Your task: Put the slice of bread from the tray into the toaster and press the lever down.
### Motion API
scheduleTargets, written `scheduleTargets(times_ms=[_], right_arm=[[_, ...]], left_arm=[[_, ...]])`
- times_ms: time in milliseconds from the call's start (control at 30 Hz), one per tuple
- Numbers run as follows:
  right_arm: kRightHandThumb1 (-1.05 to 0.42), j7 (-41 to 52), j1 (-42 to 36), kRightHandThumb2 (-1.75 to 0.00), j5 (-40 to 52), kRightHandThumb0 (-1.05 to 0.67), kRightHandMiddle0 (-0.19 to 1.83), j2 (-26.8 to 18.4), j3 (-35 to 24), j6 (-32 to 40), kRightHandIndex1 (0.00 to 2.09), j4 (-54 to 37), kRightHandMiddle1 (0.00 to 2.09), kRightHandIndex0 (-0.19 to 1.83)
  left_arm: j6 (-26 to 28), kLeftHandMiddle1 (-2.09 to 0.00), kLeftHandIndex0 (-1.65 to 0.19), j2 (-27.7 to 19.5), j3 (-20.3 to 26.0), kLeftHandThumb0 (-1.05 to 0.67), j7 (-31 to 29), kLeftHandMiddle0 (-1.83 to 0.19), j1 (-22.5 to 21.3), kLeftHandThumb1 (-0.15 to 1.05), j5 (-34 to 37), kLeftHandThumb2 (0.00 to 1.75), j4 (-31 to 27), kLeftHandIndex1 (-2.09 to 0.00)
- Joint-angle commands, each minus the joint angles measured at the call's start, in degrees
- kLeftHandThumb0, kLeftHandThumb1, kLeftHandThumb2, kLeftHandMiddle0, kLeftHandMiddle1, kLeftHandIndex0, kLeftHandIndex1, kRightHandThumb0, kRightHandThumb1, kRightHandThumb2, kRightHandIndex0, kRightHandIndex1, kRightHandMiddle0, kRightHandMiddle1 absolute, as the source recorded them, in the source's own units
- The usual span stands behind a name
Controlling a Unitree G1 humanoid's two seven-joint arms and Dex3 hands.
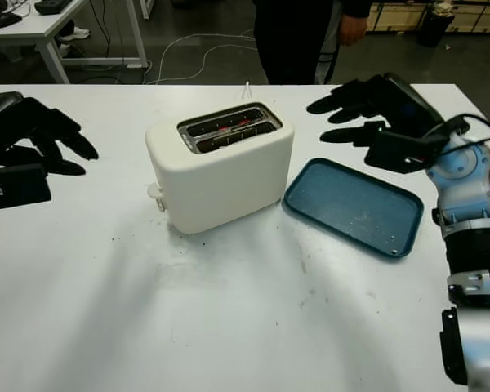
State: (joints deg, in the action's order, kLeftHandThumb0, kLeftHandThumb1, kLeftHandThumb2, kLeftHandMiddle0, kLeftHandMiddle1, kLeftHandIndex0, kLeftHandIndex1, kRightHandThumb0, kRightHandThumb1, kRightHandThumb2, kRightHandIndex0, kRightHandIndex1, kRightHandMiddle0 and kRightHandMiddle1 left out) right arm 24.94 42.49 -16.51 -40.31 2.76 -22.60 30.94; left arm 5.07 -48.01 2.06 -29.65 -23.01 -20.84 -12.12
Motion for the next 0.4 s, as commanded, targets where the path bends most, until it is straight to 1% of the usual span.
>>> scheduleTargets(times_ms=[0, 133, 167, 267, 367], right_arm=[[-0.86, -0.15, 1.13, -0.01, -0.52, -0.66, 0.91, -0.93, 0.42, 0.05, 0.07, 0.29, 0.00, 0.99], [-0.87, 0.06, 1.15, -0.01, -0.08, -0.66, 0.91, -1.14, 0.25, -1.11, 0.08, 1.36, 0.00, 1.00], [-0.87, 0.05, 1.08, 0.00, -0.29, -0.66, 0.92, -1.25, 0.32, -0.84, 0.08, 1.14, 0.00, 1.01], [-0.87, -0.19, 0.75, 0.00, -1.17, -0.65, 0.91, -1.61, 0.50, 0.20, 0.08, 0.10, 0.00, 0.99], [-0.86, -0.18, 0.30, 0.00, -0.59, -0.62, 0.91, -1.53, 0.22, -0.06, 0.08, -0.16, 0.00, 0.98]], left_arm=[[-0.08, -0.76, -1.22, 0.28, -0.54, -0.47, 0.24, -1.08, -0.66, 0.74, -0.77, 0.00, -0.43, -0.21], [-0.09, -0.82, -1.23, 0.24, -0.42, -0.45, 0.56, -1.09, -0.77, 0.75, -1.32, 0.00, -1.30, -0.21], [-0.07, -0.87, -1.24, 0.18, -0.44, -0.46, 0.62, -1.08, -0.90, 0.75, -1.53, 0.00, -1.41, -0.21], [0.20, -0.93, -1.26, 0.47, -0.60, -0.47, 0.66, -1.06, -1.25, 0.75, -2.05, 0.00, -1.46, -0.22], [0.25, -0.93, -1.26, 1.54, -0.90, -0.46, 0.74, -1.06, -1.41, 0.74, -1.95, 0.00, -0.92, -0.22]])
